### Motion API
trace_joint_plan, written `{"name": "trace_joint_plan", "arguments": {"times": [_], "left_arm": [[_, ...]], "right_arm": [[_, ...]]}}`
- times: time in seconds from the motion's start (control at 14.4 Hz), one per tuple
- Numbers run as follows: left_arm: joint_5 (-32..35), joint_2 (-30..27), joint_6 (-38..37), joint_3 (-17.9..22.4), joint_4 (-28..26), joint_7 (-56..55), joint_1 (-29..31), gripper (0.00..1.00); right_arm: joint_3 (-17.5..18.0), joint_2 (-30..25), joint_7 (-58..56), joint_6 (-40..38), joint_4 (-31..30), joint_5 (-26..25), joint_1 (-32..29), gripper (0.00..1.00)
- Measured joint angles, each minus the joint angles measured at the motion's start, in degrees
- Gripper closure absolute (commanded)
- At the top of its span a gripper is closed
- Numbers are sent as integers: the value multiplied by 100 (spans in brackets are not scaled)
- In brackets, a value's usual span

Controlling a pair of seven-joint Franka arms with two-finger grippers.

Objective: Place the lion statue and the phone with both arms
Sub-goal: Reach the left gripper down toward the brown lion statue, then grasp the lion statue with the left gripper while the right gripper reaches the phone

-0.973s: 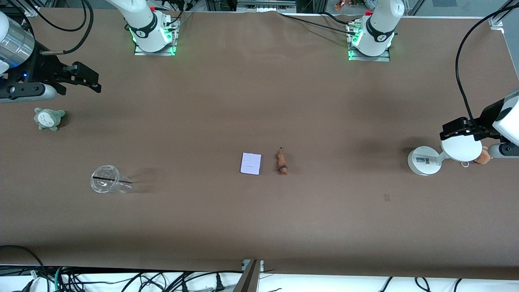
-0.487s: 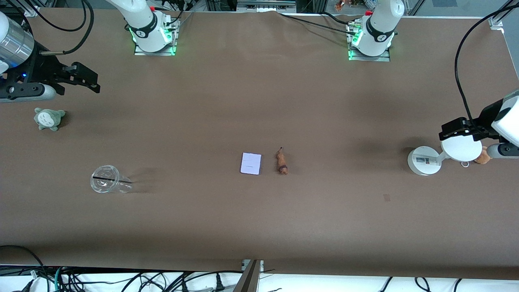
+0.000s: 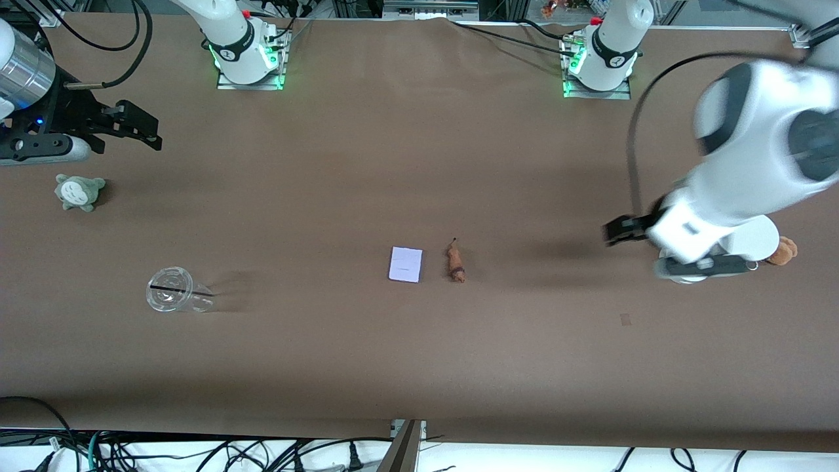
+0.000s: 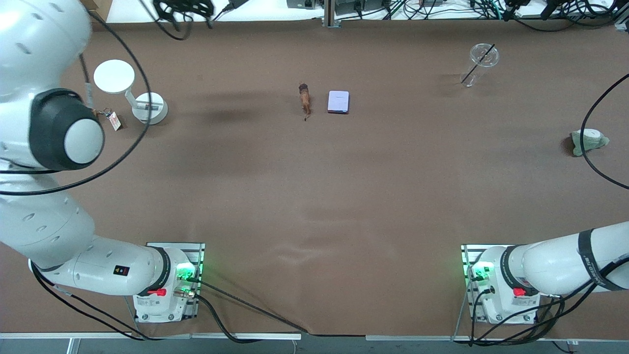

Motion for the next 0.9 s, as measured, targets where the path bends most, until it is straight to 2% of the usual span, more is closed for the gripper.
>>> {"name": "trace_joint_plan", "arguments": {"times": [0.35, 0.9], "left_arm": [[1, 934, 876, -7, 8, -802, -617, 0], [1, 1806, 1958, -8, 26, -1907, -1342, 0]], "right_arm": [[0, 0, 0, -30, -4, -7, 0, 0], [0, 3, 0, -42, -8, -20, 0, 0]]}}
